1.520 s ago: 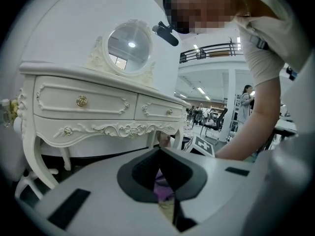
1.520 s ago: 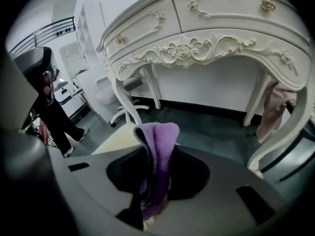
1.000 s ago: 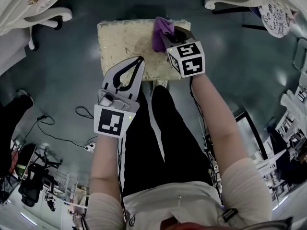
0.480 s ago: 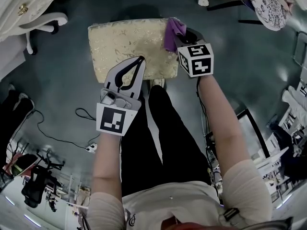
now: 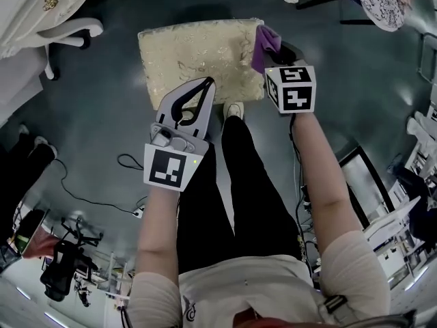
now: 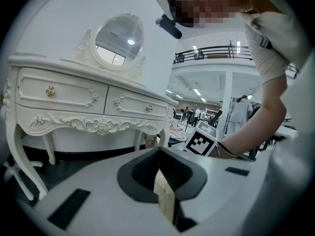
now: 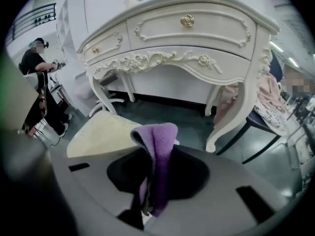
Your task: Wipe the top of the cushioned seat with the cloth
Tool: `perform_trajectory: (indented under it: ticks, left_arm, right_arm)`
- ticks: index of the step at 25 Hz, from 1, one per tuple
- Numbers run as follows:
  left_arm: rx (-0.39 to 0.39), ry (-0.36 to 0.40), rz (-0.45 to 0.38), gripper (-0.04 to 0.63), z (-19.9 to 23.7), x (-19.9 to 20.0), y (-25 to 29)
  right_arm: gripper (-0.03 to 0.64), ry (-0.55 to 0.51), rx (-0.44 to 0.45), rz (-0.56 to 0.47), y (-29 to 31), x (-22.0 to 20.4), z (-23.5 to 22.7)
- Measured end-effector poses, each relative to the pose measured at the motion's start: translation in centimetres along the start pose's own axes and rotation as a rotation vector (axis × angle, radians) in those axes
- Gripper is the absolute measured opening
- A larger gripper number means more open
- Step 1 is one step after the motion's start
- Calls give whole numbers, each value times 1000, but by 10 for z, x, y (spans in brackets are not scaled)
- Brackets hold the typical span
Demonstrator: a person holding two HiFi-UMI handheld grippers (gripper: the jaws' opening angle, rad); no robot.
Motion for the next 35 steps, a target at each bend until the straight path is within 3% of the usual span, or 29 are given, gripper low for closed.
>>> perform_trajectory:
  ticks: [8, 20, 25, 35]
  left_arm:
    - [-8, 38, 36, 14, 41, 13, -69]
    - [79, 3, 34, 14, 118, 2, -176]
    - [67, 20, 65, 14, 130, -10, -193]
    - [89, 25, 86, 14, 126, -28, -179]
  right_arm:
    - [91, 98, 104, -34, -9, 11, 123]
    - [91, 57, 239, -16, 47, 8, 272]
    - [91, 38, 247, 4, 70, 2, 293]
    - [97, -47, 286, 3, 84, -2, 279]
Point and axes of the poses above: the fingertips, and each gripper's own axes: y forward along the fingers, z to its left, x out of its top, the point moved 8 cm from there along -y, backward along the fingers, and after that the axes turned 13 degrees about -z, right-handed, at the moved point
